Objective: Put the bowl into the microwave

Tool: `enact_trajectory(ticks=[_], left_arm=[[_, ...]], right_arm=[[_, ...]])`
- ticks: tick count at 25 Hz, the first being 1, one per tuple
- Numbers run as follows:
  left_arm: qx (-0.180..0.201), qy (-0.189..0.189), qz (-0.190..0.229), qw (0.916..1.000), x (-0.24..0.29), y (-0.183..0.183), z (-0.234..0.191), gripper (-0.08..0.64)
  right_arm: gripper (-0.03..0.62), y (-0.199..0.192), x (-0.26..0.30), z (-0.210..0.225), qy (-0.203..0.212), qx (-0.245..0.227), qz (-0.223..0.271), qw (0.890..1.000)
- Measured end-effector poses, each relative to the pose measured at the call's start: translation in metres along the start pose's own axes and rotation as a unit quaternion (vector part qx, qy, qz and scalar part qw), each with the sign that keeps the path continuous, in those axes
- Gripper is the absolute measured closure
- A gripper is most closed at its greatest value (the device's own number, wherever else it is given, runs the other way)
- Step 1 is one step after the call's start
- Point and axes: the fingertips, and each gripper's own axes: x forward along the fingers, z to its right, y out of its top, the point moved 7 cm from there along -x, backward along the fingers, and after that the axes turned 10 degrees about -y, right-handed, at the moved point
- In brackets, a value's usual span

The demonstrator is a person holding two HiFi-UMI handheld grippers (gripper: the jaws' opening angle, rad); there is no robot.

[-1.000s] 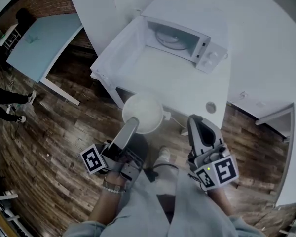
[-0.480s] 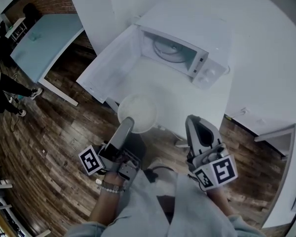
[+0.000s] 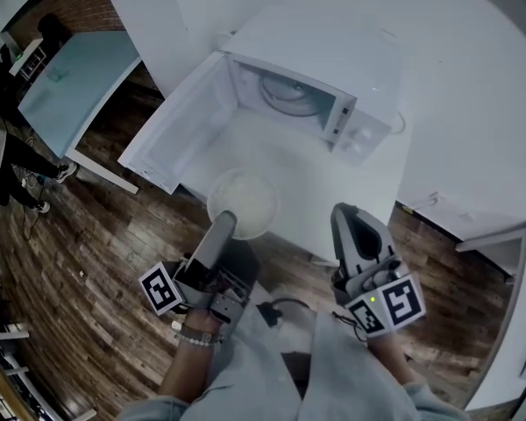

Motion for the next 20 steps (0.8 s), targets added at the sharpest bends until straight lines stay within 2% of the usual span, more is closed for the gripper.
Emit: enact_trajectory(ticks=[4, 10, 20], left_arm=[[-0.006, 0.001, -0.011, 0.9999, 0.013, 0.001, -0.01, 0.302], [-0.02, 0.004, -0.025, 0.9995, 0.031, 0.014, -0.024, 0.302], [-0.031, 0.011, -0.061, 0.9976, 0.076, 0.06, -0.053, 0.302]], right_arm=[[0.588, -0.001, -0.003, 0.012, -0.02, -0.019, 0.0, 1.0], [0.588, -0.004, 0.007, 0.02, -0.042, -0.005, 0.0, 0.999], [0.588, -0.001, 0.068, 0.033, -0.058, -0.02, -0.01, 0.998]])
